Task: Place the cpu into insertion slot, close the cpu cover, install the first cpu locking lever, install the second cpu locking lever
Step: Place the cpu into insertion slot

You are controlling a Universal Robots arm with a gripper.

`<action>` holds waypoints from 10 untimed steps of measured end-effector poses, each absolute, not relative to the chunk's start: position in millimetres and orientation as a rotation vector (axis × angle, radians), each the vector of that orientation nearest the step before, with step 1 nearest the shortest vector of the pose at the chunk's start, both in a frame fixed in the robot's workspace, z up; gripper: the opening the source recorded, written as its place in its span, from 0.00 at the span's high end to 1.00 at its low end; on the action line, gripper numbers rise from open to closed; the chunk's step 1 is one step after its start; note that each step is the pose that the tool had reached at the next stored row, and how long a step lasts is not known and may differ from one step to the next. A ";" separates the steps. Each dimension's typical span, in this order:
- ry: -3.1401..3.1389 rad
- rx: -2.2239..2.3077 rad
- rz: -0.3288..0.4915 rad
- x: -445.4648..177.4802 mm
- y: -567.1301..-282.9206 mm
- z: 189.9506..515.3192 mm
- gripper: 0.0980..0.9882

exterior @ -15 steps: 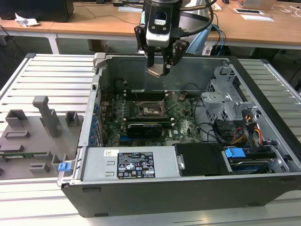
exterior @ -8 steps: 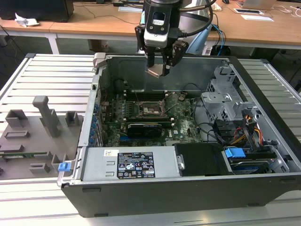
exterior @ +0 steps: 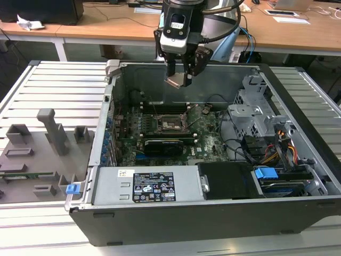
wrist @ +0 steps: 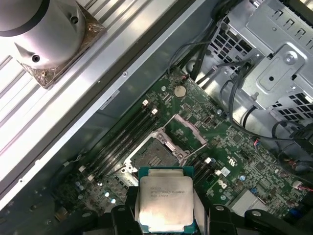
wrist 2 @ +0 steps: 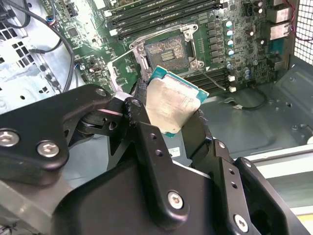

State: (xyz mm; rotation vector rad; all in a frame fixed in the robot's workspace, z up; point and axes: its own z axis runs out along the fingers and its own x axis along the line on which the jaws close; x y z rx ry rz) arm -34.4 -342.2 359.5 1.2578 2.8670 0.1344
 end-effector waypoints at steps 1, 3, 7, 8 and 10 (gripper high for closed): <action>2.863 1.268 0.134 -34.3 -342.2 359.5 0.52; 2.854 1.286 0.134 -34.4 -342.2 359.3 0.52; 2.843 1.311 0.134 -34.4 -342.2 359.2 0.52; 2.840 1.316 0.133 -34.4 -342.2 359.2 0.52; 2.835 1.327 0.133 -34.4 -342.2 359.1 0.52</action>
